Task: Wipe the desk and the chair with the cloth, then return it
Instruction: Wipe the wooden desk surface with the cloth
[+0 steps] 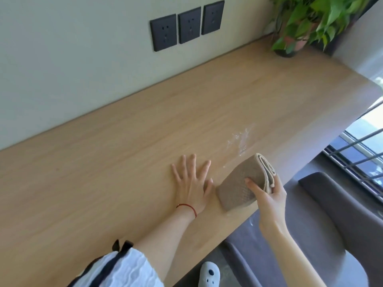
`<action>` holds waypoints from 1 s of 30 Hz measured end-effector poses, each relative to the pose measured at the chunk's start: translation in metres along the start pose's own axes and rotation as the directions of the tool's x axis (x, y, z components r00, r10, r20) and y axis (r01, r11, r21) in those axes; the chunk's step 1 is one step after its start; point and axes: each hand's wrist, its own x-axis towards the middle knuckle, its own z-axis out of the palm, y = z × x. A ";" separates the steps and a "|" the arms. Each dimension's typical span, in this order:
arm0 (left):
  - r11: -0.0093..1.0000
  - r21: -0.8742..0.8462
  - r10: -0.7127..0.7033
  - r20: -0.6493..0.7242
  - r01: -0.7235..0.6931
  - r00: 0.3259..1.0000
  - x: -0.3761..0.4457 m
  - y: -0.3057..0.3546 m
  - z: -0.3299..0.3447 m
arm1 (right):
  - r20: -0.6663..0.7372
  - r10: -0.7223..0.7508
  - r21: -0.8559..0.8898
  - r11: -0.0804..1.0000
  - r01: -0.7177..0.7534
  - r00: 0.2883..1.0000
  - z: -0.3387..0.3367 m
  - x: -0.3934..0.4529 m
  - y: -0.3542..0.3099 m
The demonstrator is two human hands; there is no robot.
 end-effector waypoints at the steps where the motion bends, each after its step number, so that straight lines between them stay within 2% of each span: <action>1: 1.000 0.005 -0.001 -0.005 0.001 1.000 0.002 0.000 0.001 | 0.009 0.007 0.018 1.000 -0.007 1.000 0.001 0.004 0.002; 5: 1.000 0.018 -0.013 -0.003 0.013 1.000 0.003 -0.001 0.001 | 0.034 0.039 0.099 0.994 -0.043 0.999 0.006 0.019 0.004; 7: 0.999 0.035 -0.008 0.001 0.007 1.000 0.003 -0.001 0.002 | 0.063 -0.063 0.042 0.997 0.061 0.996 0.007 0.026 0.000; 9: 0.999 0.036 -0.005 -0.005 0.005 1.000 0.004 -0.001 0.001 | 0.112 -0.263 -0.089 0.958 0.273 0.958 0.009 0.037 -0.009; 11: 1.000 0.019 -0.002 -0.013 0.003 1.000 0.004 -0.001 -0.001 | 0.206 -0.489 -0.330 0.781 0.531 0.848 0.013 0.048 -0.019; 13: 1.000 0.008 0.004 -0.015 -0.004 1.000 0.004 -0.001 -0.001 | 0.350 -0.584 -0.495 0.548 0.674 0.732 0.019 0.058 -0.022; 15: 1.000 0.009 0.001 -0.011 -0.001 1.000 0.003 -0.002 -0.001 | 0.513 -0.539 -0.552 0.389 0.737 0.668 0.023 0.060 -0.020; 17: 0.999 0.037 0.006 -0.011 -0.005 1.000 0.004 -0.003 -0.001 | 0.616 -0.411 -0.610 0.292 0.737 0.673 0.022 0.050 -0.006; 19: 0.998 0.062 0.013 0.010 -0.013 1.000 0.004 -0.003 0.002 | 0.662 -0.262 -0.660 0.240 0.712 0.702 0.015 0.031 0.017; 22: 0.996 0.088 0.019 0.042 -0.023 0.999 0.005 -0.002 0.005 | 0.716 -0.075 -0.668 0.219 0.712 0.695 0.000 0.010 0.052; 26: 0.999 0.043 0.008 0.003 -0.008 1.000 0.005 -0.002 0.001 | 0.701 -0.052 -0.687 0.219 0.693 0.711 0.005 0.029 0.065; 30: 0.999 -0.030 -0.021 -0.066 0.019 0.998 0.002 0.001 -0.001 | 0.633 -0.112 -0.740 0.202 0.641 0.766 0.023 0.078 0.063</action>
